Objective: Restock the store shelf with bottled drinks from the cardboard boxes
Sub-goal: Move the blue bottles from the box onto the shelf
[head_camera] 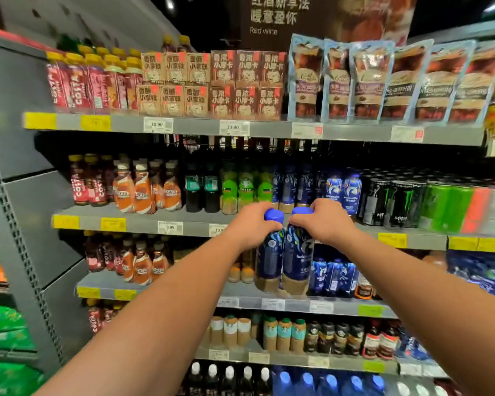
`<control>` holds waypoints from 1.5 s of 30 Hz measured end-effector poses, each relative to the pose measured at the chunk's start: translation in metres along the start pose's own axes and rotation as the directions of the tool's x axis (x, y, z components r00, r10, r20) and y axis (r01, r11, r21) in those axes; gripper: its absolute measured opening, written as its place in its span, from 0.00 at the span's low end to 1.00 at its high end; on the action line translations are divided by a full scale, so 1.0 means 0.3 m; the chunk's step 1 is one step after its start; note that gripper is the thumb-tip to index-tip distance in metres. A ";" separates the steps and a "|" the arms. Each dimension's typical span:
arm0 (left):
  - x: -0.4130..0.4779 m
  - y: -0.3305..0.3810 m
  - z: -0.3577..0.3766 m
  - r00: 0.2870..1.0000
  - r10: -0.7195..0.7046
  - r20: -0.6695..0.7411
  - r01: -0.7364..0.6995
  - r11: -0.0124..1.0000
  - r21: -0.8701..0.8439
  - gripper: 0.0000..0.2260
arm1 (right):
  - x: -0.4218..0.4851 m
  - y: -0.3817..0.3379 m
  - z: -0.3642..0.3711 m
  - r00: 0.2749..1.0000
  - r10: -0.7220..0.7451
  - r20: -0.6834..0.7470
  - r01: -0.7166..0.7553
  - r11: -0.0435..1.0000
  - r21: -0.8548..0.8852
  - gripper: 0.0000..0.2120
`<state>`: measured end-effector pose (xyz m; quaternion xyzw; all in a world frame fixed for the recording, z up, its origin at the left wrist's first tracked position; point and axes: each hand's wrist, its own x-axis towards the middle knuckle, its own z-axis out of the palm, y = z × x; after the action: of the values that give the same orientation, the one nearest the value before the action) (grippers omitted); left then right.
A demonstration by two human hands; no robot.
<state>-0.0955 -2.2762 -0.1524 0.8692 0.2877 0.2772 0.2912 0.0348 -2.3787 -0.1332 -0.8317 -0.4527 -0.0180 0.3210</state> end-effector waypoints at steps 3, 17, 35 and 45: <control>0.082 -0.009 -0.038 1.000 0.019 -0.012 -0.020 0.999 -0.033 0.20 | 0.080 -0.036 0.004 0.998 0.039 -0.040 -0.038 0.999 0.016 0.22; 0.497 -0.032 -0.084 0.996 0.061 -0.069 -0.067 0.993 -0.094 0.25 | 0.442 -0.047 -0.020 0.921 0.220 -0.320 -0.177 0.971 0.160 0.20; 0.790 -0.133 0.144 0.987 -0.110 -0.119 0.100 0.991 -0.092 0.24 | 0.790 0.180 0.136 0.957 0.168 -0.237 -0.121 0.973 0.198 0.21; 0.780 -0.220 0.275 0.949 -0.160 -0.272 0.027 0.900 -0.434 0.29 | 0.753 0.280 0.289 0.991 0.120 -0.066 -0.074 0.873 0.483 0.22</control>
<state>0.0951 -2.1061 -0.1785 0.7173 0.3031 0.4478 0.4393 0.2095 -2.1959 -0.1731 -0.7463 -0.3855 0.0717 0.5379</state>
